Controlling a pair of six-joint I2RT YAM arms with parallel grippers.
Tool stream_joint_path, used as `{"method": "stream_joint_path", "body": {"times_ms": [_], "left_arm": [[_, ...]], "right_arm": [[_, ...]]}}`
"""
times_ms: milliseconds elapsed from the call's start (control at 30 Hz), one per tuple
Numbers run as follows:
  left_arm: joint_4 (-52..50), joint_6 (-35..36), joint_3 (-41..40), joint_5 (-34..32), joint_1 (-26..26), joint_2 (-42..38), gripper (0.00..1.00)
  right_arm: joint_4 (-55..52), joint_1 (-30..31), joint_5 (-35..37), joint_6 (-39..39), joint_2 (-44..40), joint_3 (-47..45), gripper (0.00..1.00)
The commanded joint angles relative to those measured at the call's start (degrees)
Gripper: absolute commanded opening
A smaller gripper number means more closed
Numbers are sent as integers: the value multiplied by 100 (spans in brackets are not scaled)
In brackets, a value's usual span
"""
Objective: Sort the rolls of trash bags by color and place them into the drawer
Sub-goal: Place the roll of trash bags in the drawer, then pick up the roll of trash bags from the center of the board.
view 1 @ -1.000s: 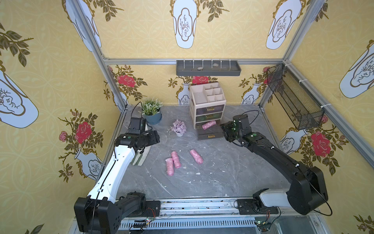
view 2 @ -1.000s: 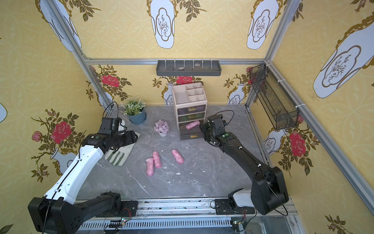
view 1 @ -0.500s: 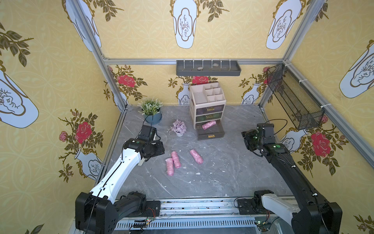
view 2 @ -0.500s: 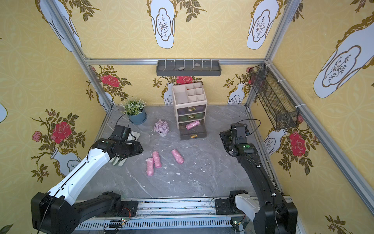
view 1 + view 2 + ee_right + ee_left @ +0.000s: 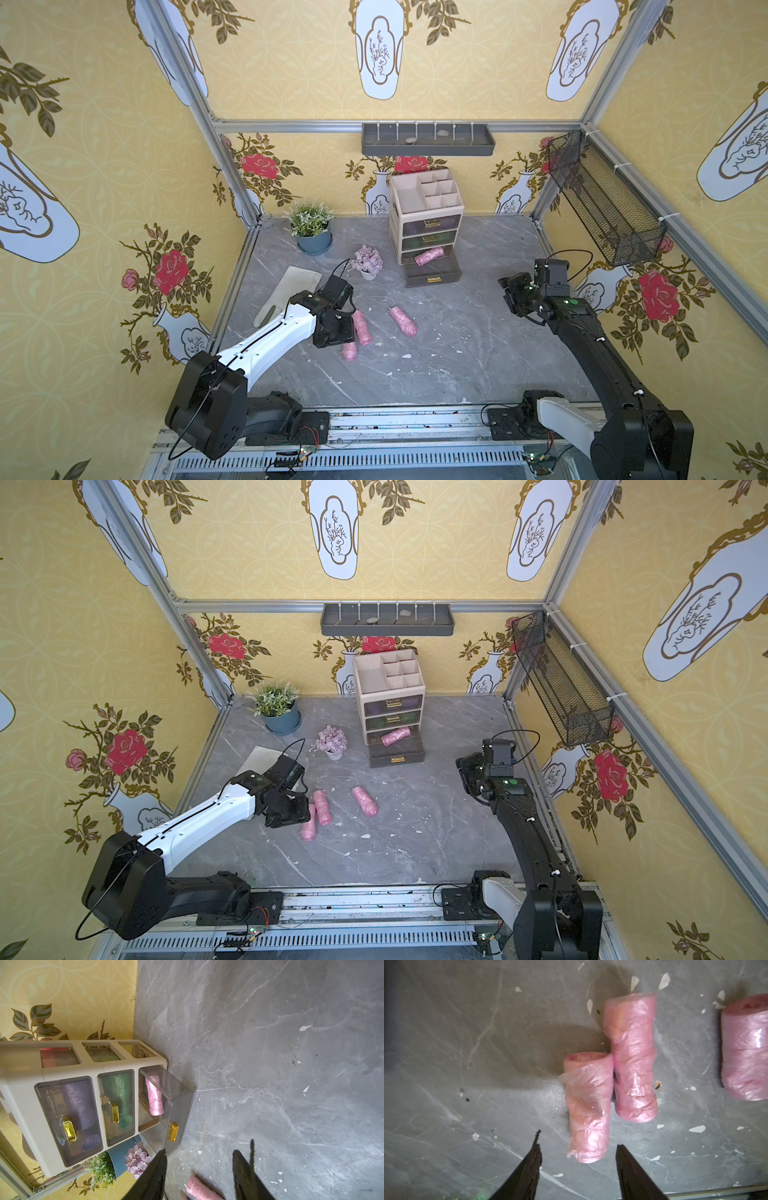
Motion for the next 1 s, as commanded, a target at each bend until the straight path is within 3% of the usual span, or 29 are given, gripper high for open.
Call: {"method": "stream_joint_path", "body": {"times_ms": [0,967], "left_arm": [[195,-15,-78,211,5,147,58],[409,72,38,186,-16,932,45]], "right_arm": [[226,-12,-82,-96,31,-16,52],[237,-56,-65,-140,69,-59,52]]}}
